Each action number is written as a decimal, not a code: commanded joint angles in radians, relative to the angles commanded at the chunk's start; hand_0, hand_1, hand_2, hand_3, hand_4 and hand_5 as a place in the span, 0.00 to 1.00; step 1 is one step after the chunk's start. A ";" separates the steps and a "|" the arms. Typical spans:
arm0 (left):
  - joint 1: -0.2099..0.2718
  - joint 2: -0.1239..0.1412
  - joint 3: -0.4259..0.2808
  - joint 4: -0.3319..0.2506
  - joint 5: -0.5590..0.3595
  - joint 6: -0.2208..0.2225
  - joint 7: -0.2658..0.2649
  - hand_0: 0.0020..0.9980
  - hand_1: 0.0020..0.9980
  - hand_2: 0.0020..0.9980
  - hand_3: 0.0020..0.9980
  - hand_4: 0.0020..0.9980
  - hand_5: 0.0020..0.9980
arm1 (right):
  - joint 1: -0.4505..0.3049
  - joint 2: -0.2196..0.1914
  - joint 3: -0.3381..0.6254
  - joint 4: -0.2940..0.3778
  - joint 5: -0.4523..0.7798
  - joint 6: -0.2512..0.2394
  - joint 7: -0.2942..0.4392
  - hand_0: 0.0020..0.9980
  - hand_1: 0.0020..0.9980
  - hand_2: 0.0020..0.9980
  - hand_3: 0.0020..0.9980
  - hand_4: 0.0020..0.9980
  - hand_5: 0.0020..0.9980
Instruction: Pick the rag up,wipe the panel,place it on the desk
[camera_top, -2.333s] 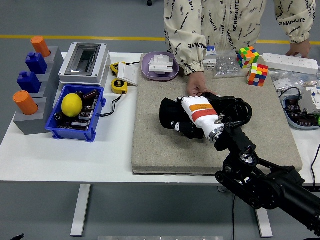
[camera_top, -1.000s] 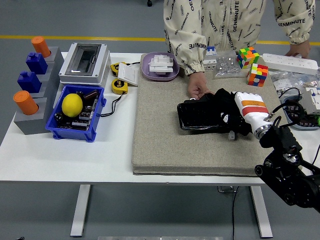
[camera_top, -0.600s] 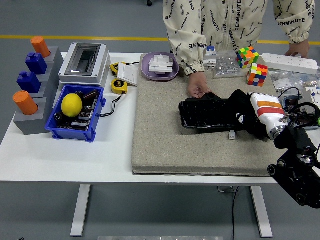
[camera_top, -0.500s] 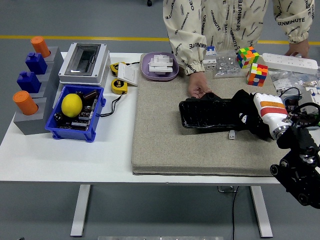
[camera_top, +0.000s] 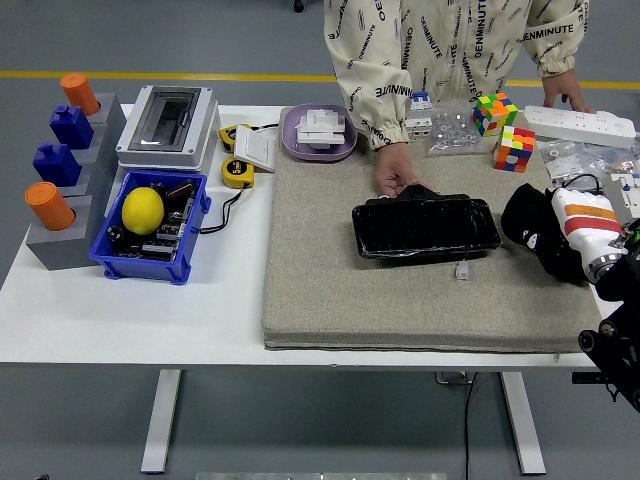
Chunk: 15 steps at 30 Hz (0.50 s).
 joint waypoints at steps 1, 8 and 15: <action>0.000 0.000 0.000 0.000 0.001 0.000 0.000 0.65 0.66 0.70 0.58 0.67 0.43 | -0.001 -0.001 0.003 0.000 0.000 0.000 0.000 0.41 0.49 0.54 0.51 0.70 0.18; -0.001 0.001 -0.006 0.000 0.005 0.001 0.000 0.65 0.66 0.70 0.58 0.68 0.44 | -0.012 -0.003 0.018 0.000 -0.002 0.001 0.000 0.41 0.49 0.54 0.51 0.70 0.18; -0.001 0.001 -0.009 -0.001 0.006 0.001 0.000 0.65 0.66 0.70 0.58 0.68 0.44 | -0.025 0.002 0.024 -0.002 -0.001 0.004 -0.001 0.41 0.49 0.54 0.51 0.70 0.18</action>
